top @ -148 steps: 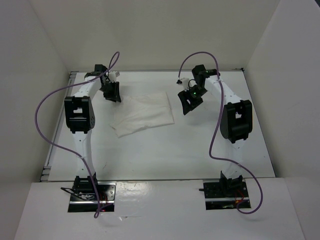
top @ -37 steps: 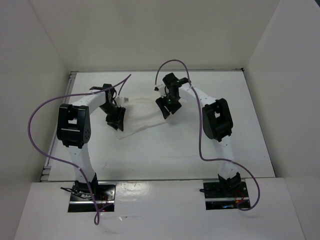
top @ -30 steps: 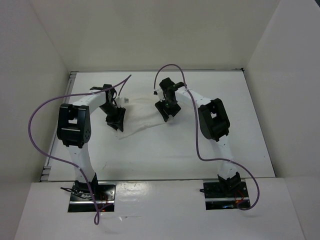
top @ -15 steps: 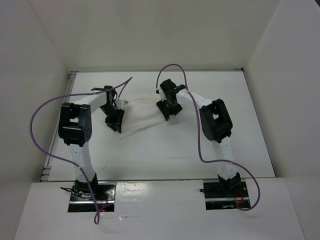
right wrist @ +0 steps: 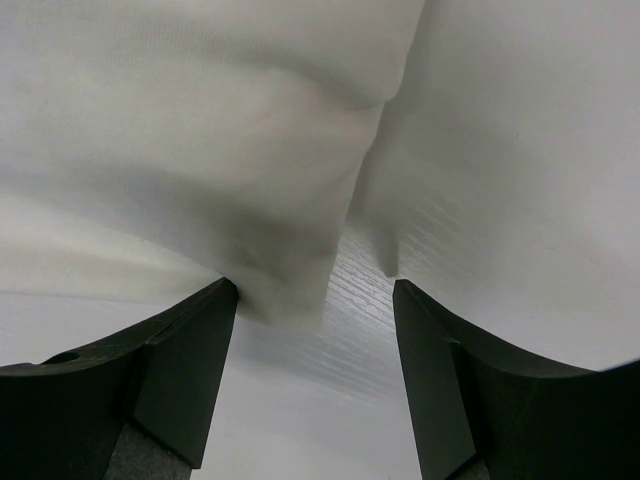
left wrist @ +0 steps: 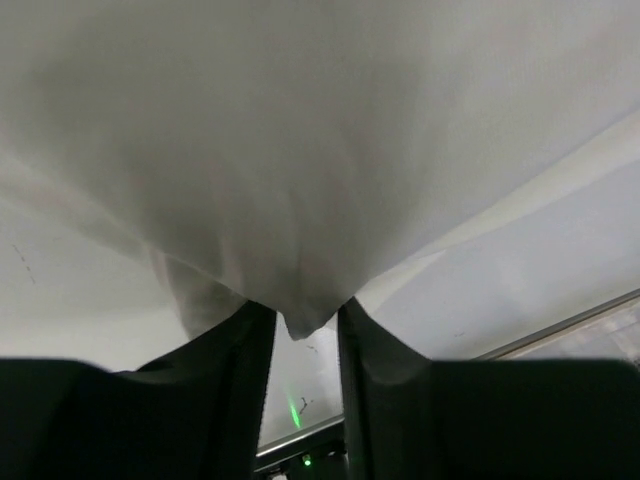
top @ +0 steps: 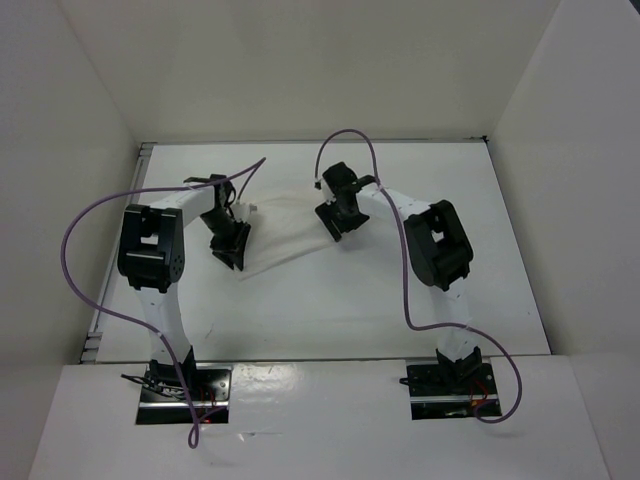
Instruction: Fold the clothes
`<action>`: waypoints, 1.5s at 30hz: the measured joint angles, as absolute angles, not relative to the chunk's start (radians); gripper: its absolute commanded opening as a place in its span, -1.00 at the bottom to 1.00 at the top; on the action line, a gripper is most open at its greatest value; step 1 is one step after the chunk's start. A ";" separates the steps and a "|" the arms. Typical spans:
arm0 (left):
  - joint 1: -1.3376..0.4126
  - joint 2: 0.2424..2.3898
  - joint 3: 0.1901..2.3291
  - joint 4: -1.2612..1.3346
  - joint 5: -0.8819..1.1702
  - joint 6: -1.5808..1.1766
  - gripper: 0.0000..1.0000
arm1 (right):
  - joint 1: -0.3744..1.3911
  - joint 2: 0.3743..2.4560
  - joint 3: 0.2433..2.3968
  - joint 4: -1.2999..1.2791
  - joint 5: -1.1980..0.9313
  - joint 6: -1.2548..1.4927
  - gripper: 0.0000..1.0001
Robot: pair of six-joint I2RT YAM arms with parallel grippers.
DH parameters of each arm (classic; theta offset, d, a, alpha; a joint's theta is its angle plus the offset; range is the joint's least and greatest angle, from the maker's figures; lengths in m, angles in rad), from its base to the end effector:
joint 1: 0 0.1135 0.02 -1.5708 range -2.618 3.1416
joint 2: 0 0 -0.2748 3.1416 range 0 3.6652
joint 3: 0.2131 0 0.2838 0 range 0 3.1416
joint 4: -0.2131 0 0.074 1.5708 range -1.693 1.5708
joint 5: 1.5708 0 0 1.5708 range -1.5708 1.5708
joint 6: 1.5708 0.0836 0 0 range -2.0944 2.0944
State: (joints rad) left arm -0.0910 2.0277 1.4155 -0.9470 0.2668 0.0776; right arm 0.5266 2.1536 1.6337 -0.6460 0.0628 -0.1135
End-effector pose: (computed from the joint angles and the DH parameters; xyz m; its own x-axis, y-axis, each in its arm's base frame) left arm 0.4008 -0.0587 0.0952 -0.9858 0.1651 -0.0320 0.1676 0.9504 -0.2619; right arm 0.4382 0.2487 0.1125 -0.7351 -0.5581 -0.3849 -0.5671 0.8173 -0.1019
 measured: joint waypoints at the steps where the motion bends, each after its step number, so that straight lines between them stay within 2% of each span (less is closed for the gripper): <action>1: -0.091 2.028 1.415 -0.953 0.267 0.079 -0.09 | 0.527 2.150 1.629 -0.646 0.065 -0.118 0.43; 4: -0.093 2.027 1.423 -0.981 0.265 0.089 0.16 | 0.527 2.140 1.618 -0.650 0.070 -0.133 0.45; 10: -0.079 2.025 1.542 -1.058 0.246 0.132 0.37 | 0.523 2.130 1.627 -0.732 0.064 -0.179 0.53; 12: -0.070 2.024 1.616 -1.076 0.271 0.147 0.53 | 0.520 2.121 1.633 -0.767 0.060 -0.199 0.56; 13: -0.067 2.020 1.652 -1.078 0.289 0.155 0.56 | 0.516 2.112 1.634 -0.782 0.053 -0.209 0.65; 18: -0.056 2.023 1.848 -1.109 0.494 0.187 0.68 | 0.445 1.997 1.644 -0.831 -0.023 -0.255 0.87; 19: -0.059 2.034 1.891 -1.123 0.543 0.208 0.72 | 0.409 1.962 1.648 -0.836 -0.043 -0.262 0.98; 25: -0.139 2.210 2.112 -1.216 0.811 0.312 0.81 | 0.125 1.779 1.647 -0.830 -0.141 -0.287 0.98; 28: -0.187 2.345 2.194 -1.245 0.910 0.336 0.84 | 0.037 1.728 1.575 -0.828 -0.162 -0.294 0.98; 35: -0.244 2.553 2.346 -1.275 1.066 0.348 0.84 | -0.010 1.709 1.422 -0.863 -0.212 -0.310 0.98; 42: -0.233 2.707 2.409 -1.282 1.174 0.373 0.84 | -0.020 1.653 1.397 -0.880 -0.222 -0.313 0.98; 45: -0.209 2.751 2.425 -1.315 1.283 0.364 0.84 | -0.020 1.641 1.397 -0.881 -0.223 -0.313 0.98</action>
State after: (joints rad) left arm -0.2089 2.7514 2.4248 -1.3148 1.2831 0.3637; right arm -0.0204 1.6413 1.3972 -0.8810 -0.2226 -0.3130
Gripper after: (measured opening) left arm 0.913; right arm 0.990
